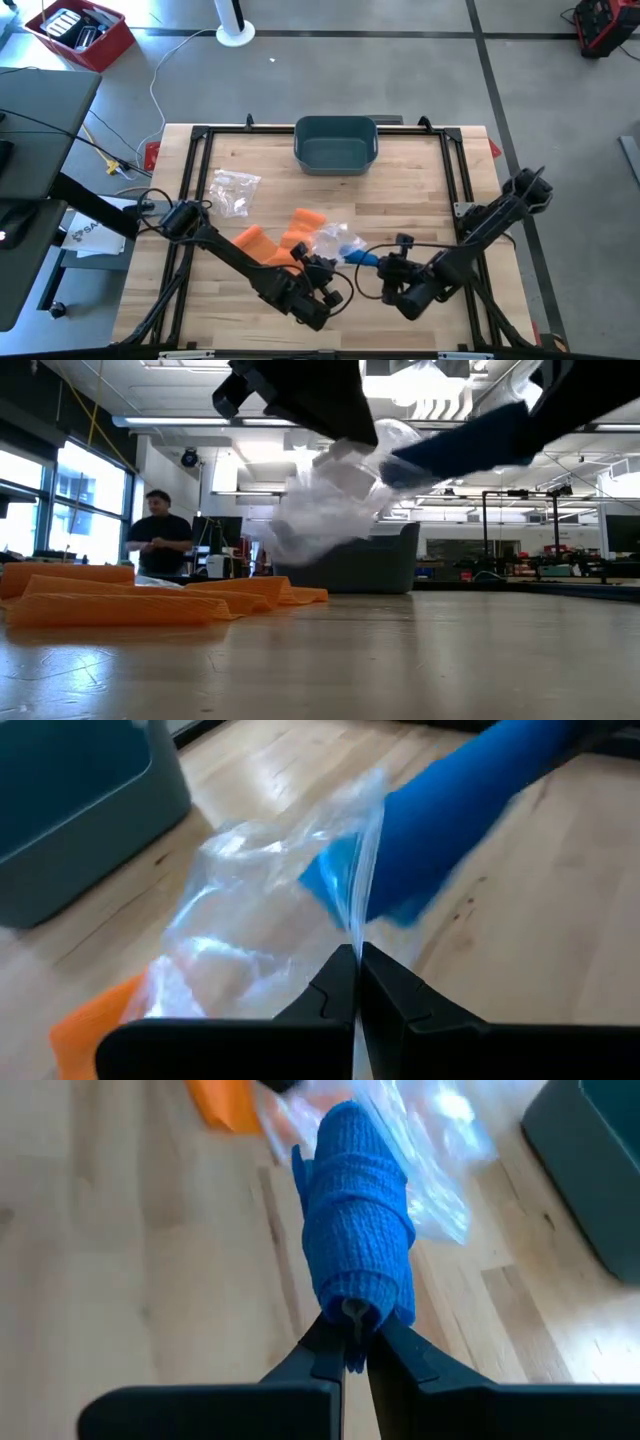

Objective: Roll bandage
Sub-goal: Put the rolled blue bandage into the right transparent zip bag

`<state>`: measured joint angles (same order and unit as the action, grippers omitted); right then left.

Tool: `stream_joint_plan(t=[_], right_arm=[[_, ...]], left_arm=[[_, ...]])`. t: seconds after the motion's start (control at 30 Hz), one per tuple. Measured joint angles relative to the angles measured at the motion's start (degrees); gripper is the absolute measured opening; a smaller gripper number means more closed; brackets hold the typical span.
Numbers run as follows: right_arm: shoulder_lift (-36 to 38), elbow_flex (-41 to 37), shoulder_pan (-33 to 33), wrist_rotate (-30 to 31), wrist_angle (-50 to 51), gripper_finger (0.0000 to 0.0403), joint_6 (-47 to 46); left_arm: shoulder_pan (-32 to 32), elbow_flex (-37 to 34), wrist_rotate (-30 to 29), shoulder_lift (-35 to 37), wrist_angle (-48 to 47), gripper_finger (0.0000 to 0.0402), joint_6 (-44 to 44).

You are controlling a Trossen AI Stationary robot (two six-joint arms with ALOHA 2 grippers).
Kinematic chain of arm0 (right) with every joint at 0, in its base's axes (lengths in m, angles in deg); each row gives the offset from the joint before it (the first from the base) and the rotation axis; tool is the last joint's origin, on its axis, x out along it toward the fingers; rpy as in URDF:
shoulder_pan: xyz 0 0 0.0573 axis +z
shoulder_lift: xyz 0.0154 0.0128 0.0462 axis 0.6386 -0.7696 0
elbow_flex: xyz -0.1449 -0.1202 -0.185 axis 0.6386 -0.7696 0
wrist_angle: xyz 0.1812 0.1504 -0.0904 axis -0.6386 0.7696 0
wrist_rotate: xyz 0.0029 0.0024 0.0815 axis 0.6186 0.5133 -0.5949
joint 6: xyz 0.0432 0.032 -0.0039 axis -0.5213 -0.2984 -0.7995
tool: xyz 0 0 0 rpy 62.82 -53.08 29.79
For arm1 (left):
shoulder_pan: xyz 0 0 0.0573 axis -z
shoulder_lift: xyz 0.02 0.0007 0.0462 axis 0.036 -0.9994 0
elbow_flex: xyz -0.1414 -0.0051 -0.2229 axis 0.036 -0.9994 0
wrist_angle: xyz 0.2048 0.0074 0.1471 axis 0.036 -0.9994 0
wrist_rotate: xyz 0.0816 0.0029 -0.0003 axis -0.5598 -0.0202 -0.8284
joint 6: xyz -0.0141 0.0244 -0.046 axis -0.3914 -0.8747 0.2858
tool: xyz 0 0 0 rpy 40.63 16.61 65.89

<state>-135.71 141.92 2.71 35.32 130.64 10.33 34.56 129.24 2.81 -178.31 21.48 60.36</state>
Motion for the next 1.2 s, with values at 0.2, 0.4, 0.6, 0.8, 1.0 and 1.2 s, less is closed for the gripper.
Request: stream_joint_plan(t=[0.2, 0.4, 0.6, 0.8, 1.0, 1.2], right_arm=[[-1.5, -0.8, -2.1, 0.0, -0.4, 0.0014, -0.7], [-1.3, -0.8, -2.0, 2.8, -2.9, 0.0014, -1.8], [-1.3, -0.8, -2.3, -1.3, -12.7, 0.0014, 7.4], [-1.3, -0.9, -4.9, -1.3, -17.9, 0.0014, 7.0], [-1.3, -0.9, -6.7, -1.4, -17.8, 0.0023, 5.2], [-1.3, -0.9, -6.8, -3.8, -17.9, 0.0108, 6.5]], left_arm=[[0.6, 0.0, -1.1, 0.0, 4.0, 0.0, -5.5], [0.6, 0.0, -0.9, 0.0, 5.4, 0.0, -7.1], [0.7, 0.0, -0.8, 0.0, 7.6, 0.0, -9.2], [0.7, 0.0, -0.7, 0.1, 15.7, 0.0, -17.1], [0.7, 0.0, -0.7, 0.1, 16.4, 0.0, -17.6], [0.5, 0.0, -0.4, 0.1, 16.2, 0.0, -17.2]])
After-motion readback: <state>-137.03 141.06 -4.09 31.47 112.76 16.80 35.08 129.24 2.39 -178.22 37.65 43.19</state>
